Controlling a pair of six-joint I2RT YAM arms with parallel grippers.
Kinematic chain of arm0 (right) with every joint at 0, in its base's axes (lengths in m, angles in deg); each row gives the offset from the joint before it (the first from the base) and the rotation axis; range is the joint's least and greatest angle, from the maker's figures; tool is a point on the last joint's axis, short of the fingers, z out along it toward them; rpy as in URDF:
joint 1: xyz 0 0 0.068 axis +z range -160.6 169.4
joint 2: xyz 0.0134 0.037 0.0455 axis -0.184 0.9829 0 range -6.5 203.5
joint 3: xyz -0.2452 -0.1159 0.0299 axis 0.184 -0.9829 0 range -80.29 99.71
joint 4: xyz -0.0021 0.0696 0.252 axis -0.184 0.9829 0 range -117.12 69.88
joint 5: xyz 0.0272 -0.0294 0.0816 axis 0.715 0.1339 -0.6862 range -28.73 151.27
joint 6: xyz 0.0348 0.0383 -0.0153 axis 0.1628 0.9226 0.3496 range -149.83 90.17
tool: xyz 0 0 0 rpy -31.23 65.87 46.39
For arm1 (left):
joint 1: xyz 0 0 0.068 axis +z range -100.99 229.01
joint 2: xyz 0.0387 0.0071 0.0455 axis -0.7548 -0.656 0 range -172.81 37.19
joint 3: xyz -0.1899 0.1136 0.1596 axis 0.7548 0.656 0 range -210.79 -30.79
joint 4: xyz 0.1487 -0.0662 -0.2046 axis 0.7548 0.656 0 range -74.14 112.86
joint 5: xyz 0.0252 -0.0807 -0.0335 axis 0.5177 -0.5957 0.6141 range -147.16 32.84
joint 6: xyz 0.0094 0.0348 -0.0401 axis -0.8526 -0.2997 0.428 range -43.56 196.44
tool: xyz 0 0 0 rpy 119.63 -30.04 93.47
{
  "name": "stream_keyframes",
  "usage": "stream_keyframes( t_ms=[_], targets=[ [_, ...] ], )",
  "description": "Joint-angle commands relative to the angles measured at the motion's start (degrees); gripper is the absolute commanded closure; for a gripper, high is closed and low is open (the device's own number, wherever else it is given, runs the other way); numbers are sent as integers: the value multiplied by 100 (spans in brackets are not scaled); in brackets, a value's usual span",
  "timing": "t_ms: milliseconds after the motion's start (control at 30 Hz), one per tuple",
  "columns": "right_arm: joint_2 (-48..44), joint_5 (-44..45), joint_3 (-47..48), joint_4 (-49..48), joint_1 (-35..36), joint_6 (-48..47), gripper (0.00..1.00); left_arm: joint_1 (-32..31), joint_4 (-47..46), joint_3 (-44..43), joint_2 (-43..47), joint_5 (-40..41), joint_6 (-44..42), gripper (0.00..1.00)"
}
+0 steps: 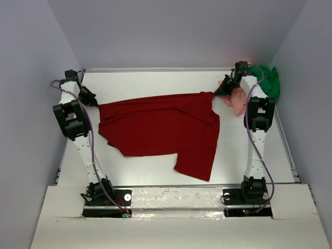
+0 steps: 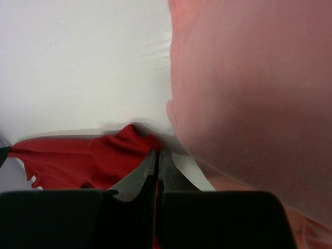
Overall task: Fold and stack the t-shirts
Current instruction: Fold the flattened tshirt in 1/3 of the way
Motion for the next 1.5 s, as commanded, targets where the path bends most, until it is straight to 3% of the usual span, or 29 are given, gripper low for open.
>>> stream_keyframes(
  t_ms=[0,233,533,867,1067,1100,1133,1167,1200,1267,1300,1367,1467],
  targets=[
    [-475,614,-57,-327,-409,-107,100,185,-64,-134,142,470,-124,100],
    [-484,535,-66,-327,-515,-116,100,291,-55,-125,151,461,-142,100],
    [-387,-335,-110,-599,-515,7,100,247,-143,-177,72,268,-37,100],
    [-132,-854,101,-617,197,-98,99,-166,-29,-871,-315,75,86,100],
    [-132,-959,101,-661,329,-125,92,-412,-134,-1091,-438,-22,139,96],
    [-132,-986,110,-661,329,-133,91,-430,-178,-1100,-438,-57,148,93],
    [-141,-986,127,-652,329,-160,76,-447,-222,-1127,-482,-110,157,87],
    [-167,-968,119,-652,329,-195,65,-447,-231,-1205,-500,-136,157,73],
    [-193,-933,110,-652,329,-256,46,-456,-205,-1241,-500,-128,157,67],
    [-255,-863,83,-652,329,-300,32,-456,-196,-1259,-456,-93,157,56],
    [-325,-819,57,-652,329,-327,25,-456,-196,-1250,-430,-58,139,44],
    [-369,-714,48,-643,329,-405,24,-448,-187,-1241,-334,74,95,38],
    [-466,-608,22,-643,329,-467,23,-421,-135,-1215,-219,241,-1,37]
  ],
)
